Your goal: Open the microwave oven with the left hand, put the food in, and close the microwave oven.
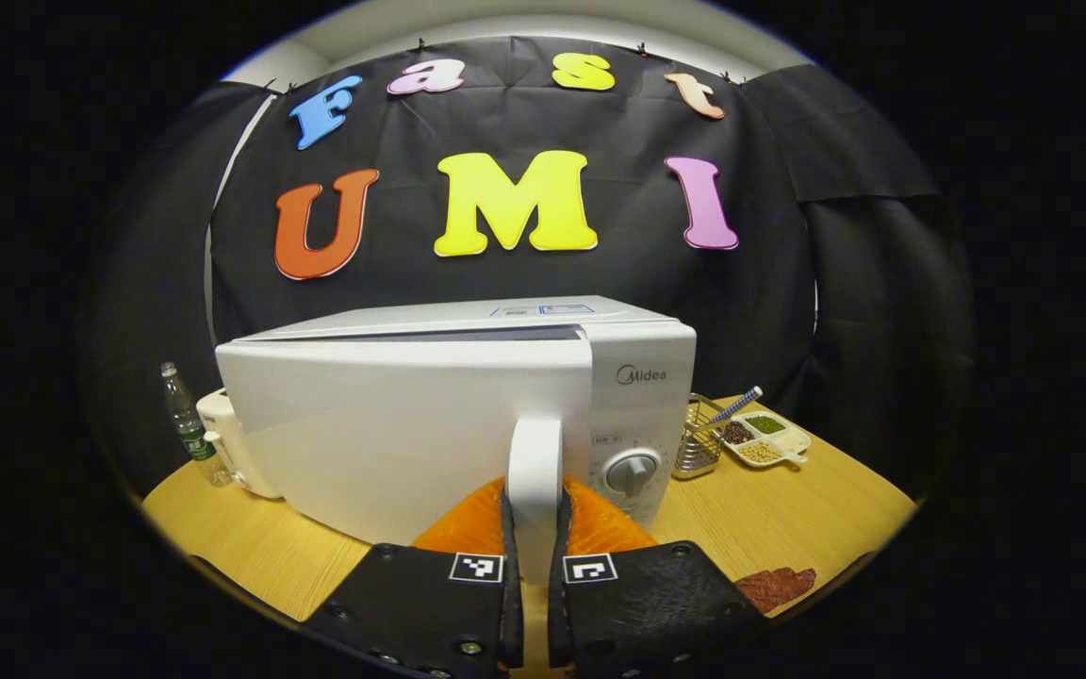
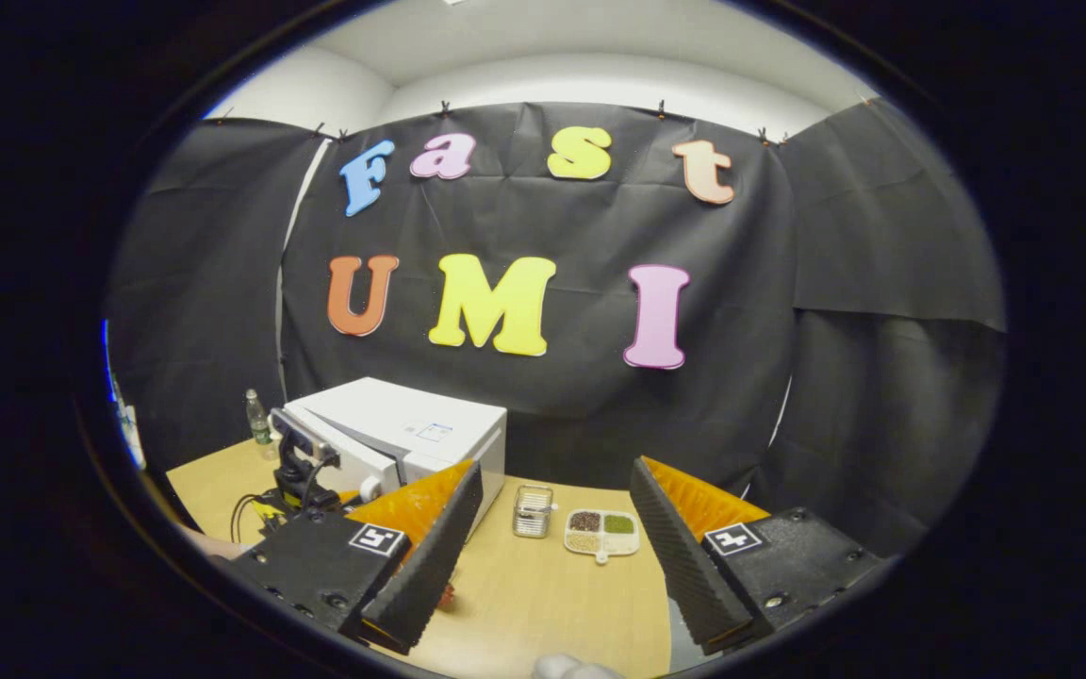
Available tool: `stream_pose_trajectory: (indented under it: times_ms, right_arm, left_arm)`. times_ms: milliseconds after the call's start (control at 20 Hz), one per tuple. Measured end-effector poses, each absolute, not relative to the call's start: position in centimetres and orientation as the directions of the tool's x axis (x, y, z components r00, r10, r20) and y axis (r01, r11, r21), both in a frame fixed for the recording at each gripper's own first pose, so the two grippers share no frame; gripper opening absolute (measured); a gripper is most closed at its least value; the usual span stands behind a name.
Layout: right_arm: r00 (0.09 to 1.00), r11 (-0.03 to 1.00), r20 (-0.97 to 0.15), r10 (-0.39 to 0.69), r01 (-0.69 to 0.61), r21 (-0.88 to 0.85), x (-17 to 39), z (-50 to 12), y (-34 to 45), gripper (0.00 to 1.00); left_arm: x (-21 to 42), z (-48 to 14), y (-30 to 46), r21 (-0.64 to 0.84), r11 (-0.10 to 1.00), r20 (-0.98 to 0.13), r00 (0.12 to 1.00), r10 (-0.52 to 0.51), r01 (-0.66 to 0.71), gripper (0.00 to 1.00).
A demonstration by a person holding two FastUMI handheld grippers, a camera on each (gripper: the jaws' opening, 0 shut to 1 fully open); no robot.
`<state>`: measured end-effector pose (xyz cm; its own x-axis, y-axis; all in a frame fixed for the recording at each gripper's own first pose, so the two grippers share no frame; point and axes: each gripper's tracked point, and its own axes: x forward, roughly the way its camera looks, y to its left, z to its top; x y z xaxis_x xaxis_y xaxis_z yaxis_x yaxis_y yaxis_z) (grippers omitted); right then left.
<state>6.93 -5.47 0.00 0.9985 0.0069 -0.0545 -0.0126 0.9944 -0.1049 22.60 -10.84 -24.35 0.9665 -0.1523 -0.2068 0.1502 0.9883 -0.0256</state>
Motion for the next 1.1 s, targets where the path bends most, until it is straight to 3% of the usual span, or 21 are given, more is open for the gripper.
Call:
stream_pose_trajectory:
  times_ms: [200,250,350,400,450,500,550,600,650,700,800,850,950,1000,1050,1100]
  right_arm:
    - [0.998,0.995,-0.054,0.012,-0.017,-0.103,5.7,-0.6,-4.3,1.0]
    - [0.998,0.994,-0.054,0.011,-0.017,-0.106,5.4,-0.7,-4.1,0.92]
    - [0.998,0.994,-0.057,0.008,-0.014,-0.108,4.7,-1.1,-3.9,0.92]
    - [0.998,0.995,-0.057,0.007,-0.013,-0.103,4.4,-1.1,-3.9,0.92]
    - [0.998,0.995,-0.056,0.003,-0.009,-0.1,4.1,-1.2,-4.0,1.0]
    - [0.999,0.995,-0.054,0.002,-0.008,-0.099,3.9,-1.2,-4.1,0.92]
    - [0.998,0.995,-0.056,0.0,-0.006,-0.098,3.8,-1.3,-4.2,1.0]
    - [0.998,0.995,-0.058,0.001,-0.006,-0.098,3.7,-1.5,-4.2,1.0]
    - [0.998,0.995,-0.059,0.0,-0.006,-0.101,3.6,-1.7,-4.3,0.93]
    - [0.998,0.995,-0.064,0.001,-0.008,-0.104,3.6,-2.0,-4.2,0.92]
    - [0.997,0.995,-0.074,0.015,-0.022,-0.093,3.4,-2.7,-3.6,0.92]
    - [0.996,0.996,-0.083,0.022,-0.03,-0.09,3.4,-3.2,-3.3,1.0]
    - [0.994,0.996,-0.104,0.04,-0.048,-0.081,3.2,-4.1,-2.5,1.0]
    - [0.993,0.996,-0.111,0.048,-0.057,-0.074,3.1,-4.5,-2.0,0.92]
    - [0.992,0.996,-0.117,0.055,-0.063,-0.07,3.0,-4.9,-1.6,0.92]
    - [0.991,0.995,-0.122,0.061,-0.069,-0.067,2.9,-5.1,-1.3,1.0]
  left_arm:
    - [19.9,-24.2,-9.4,0.007,0.991,-0.216,0.968,-0.129,0.134,0.17]
    - [19.4,-24.4,-8.8,0.028,0.993,-0.218,0.97,-0.108,0.117,0.18]
    - [18.7,-24.2,-7.1,0.049,0.996,-0.219,0.973,-0.066,0.078,0.31]
    - [18.6,-24.1,-6.7,0.033,0.997,-0.217,0.975,-0.056,0.065,0.5]
    - [18.4,-23.9,-6.0,0.015,0.999,-0.216,0.975,-0.044,0.048,0.6]
    - [18.2,-23.9,-5.8,-0.006,0.999,-0.219,0.974,-0.048,0.048,0.84]
    - [17.8,-23.8,-5.6,-0.012,0.999,-0.224,0.973,-0.051,0.049,0.88]
    - [17.2,-23.6,-5.2,-0.005,0.999,-0.228,0.972,-0.048,0.048,0.95]
    - [16.7,-23.5,-4.9,0.01,0.999,-0.225,0.973,-0.042,0.045,0.95]
    - [16.2,-23.3,-4.4,0.028,0.999,-0.224,0.974,-0.034,0.041,0.95]
    - [14.9,-23.2,-3.4,0.051,0.998,-0.226,0.974,-0.019,0.032,0.95]
    - [14.2,-23.2,-2.8,0.058,0.998,-0.231,0.973,-0.013,0.027,0.95]
    - [12.6,-23.1,-1.5,0.067,0.998,-0.236,0.972,0.005,0.011,0.95]
    - [11.7,-23.2,-0.6,0.07,0.998,-0.24,0.971,0.016,0.001,0.95]
    - [10.8,-23.3,0.3,0.075,0.997,-0.243,0.97,0.029,-0.011,0.95]
    - [10.0,-23.3,1.2,0.081,0.996,-0.244,0.969,0.042,-0.022,0.95]
